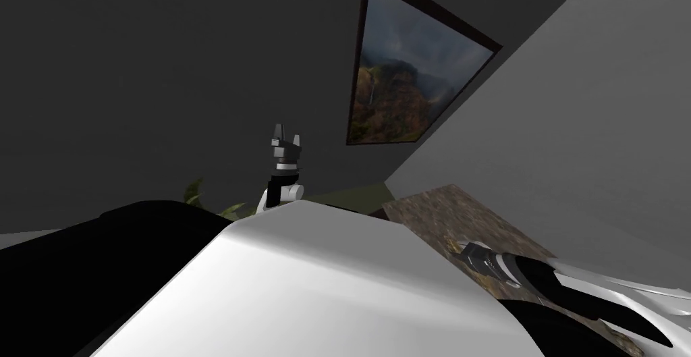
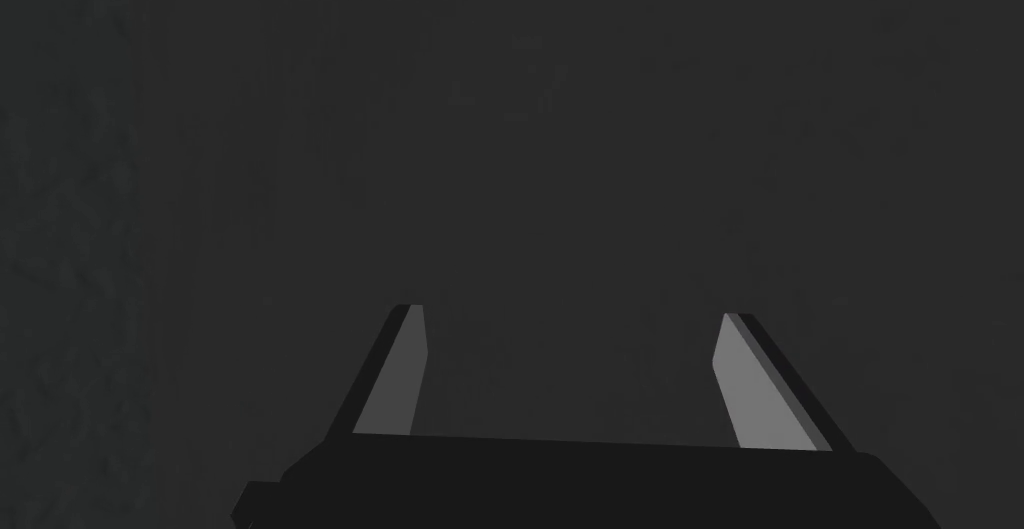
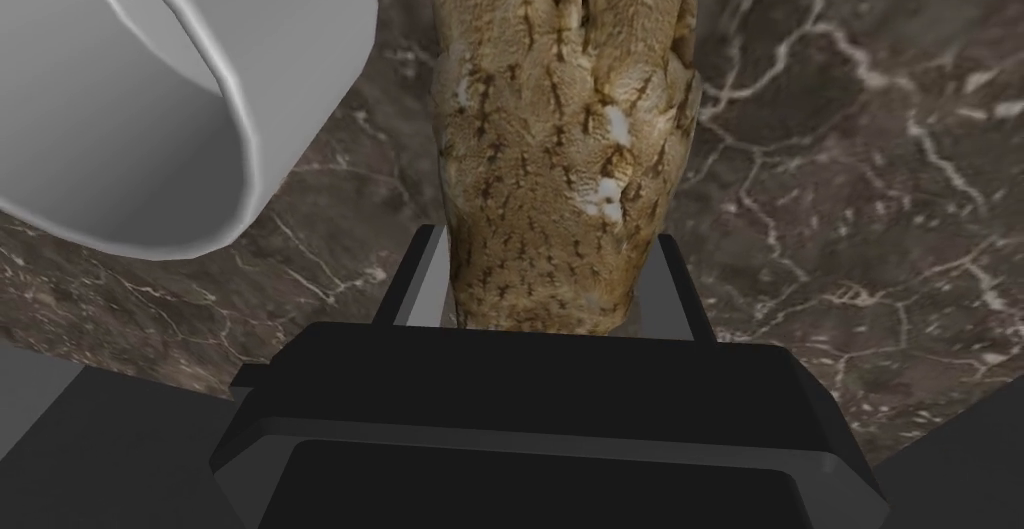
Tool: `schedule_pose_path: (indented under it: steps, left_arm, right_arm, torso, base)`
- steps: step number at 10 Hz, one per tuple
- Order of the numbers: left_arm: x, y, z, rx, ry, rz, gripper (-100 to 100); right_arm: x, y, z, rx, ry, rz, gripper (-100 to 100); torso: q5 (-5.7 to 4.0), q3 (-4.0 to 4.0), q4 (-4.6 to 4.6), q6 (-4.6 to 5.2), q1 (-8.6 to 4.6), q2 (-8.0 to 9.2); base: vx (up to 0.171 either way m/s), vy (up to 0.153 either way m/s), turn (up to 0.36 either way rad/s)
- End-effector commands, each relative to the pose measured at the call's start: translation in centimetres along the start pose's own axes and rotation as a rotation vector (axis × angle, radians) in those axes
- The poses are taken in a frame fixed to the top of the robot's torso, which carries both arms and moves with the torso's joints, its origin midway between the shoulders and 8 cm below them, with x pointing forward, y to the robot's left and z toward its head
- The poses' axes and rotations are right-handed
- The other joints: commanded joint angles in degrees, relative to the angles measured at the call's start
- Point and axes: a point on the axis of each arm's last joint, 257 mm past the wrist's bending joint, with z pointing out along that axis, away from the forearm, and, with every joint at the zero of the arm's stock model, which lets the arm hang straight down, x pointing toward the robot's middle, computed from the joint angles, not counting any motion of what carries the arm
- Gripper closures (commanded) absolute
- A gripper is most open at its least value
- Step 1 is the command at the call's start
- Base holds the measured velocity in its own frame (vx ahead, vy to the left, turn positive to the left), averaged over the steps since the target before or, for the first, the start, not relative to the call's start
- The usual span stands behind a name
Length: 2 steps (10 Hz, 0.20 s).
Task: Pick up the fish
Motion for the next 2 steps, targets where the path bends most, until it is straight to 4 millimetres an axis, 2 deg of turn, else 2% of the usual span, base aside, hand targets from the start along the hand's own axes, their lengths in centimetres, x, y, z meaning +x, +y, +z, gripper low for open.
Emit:
schedule_pose_path:
  steps: [1, 2]
  left_arm:
    - [0.00, 0.00, 0.00, 0.000, 0.000, 0.000, 0]
    - [0.00, 0.00, 0.00, 0.000, 0.000, 0.000, 0]
  right_arm:
    - [0.00, 0.00, 0.00, 0.000, 0.000, 0.000, 100]
    - [-0.01, 0.00, -0.01, 0.000, 0.000, -0.005, 0]
  torso:
    - [0.00, 0.00, 0.00, 0.00, 0.00, 0.00]
    - [0.00, 0.08, 0.03, 0.01, -0.02, 0.14]
  base:
    - [0.024, 0.004, 0.002]
    - [0.006, 0.001, 0.004]
